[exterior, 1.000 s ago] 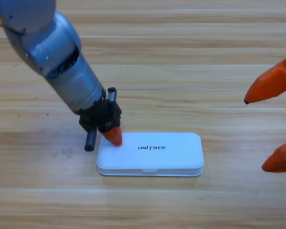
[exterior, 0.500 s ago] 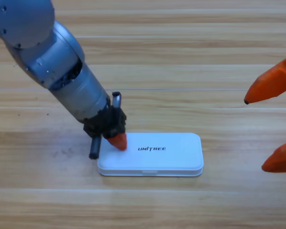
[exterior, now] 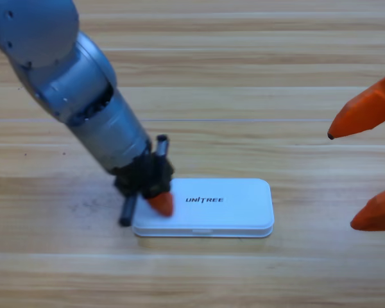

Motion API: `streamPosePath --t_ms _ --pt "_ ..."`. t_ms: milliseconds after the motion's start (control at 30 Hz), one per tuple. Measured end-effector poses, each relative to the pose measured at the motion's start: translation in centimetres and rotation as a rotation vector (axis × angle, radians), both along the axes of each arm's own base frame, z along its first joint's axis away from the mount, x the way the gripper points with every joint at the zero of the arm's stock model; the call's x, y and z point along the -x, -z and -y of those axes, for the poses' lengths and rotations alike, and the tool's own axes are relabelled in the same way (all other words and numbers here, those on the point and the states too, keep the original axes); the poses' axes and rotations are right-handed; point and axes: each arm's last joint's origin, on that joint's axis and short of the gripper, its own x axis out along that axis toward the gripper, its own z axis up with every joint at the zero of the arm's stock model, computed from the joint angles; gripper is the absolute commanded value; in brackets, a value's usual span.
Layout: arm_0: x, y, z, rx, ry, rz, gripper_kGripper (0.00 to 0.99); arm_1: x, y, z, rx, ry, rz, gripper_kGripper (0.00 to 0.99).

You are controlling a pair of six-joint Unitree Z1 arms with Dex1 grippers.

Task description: Clean up eraser and pencils

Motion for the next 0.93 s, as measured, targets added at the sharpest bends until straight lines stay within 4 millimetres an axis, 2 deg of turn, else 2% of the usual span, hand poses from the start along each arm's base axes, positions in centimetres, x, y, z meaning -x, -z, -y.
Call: streamPosePath --t_ms 67,100,167,200,267,300,333,400,500,567,700,933 --pt "1.1 -1.3 -0.8 -0.05 0.005 -0.049 0.0 0.0 0.0 0.0 -0.001 0.001 0.0 0.986" --pt "1.6 -2.8 -1.2 -0.061 0.009 -0.061 0.0 0.0 0.0 0.0 -0.001 0.001 0.0 0.986" --pt "2.3 -7.3 -1.6 -0.03 0.011 -0.031 0.0 0.0 0.0 0.0 -0.002 0.001 0.0 0.986" --pt "2.9 -10.7 -2.1 0.022 0.004 0.016 0.087 0.0 0.0 0.0 -0.002 0.001 0.0 0.986" --pt "4.7 -17.0 -3.7 0.161 -0.03 0.125 0.736 0.0 0.0 0.0 -0.002 0.002 -0.001 0.986" --pt "6.1 -19.6 -5.1 0.229 -0.045 0.175 0.939 0.0 0.0 0.0 -0.002 0.003 -0.001 0.988" --pt "7.5 -21.4 -6.5 0.278 -0.06 0.207 0.988 0.0 0.0 0.0 -0.002 0.003 -0.001 0.988" --pt "10.0 -23.4 -9.1 0.343 -0.095 0.235 0.99 0.0 0.0 0.0 -0.002 0.004 -0.002 0.988" --pt "12.5 -24.2 -11.7 0.396 -0.166 0.219 0.99 0.0 0.0 0.0 -0.003 0.005 -0.002 0.988" --pt "12.9 -23.7 -12.2 0.393 -0.18 0.205 0.99 0.0 0.0 0.0 -0.004 0.005 -0.002 0.988" --pt "13.1 -22.1 -12.1 0.366 -0.168 0.145 0.99 0.0 0.0 -0.1 -0.005 0.007 -0.002 0.988" --pt "12.8 -21.3 -11.4 0.397 -0.138 0.108 0.99 0.0 0.0 -0.1 -0.006 0.01 -0.004 0.988"
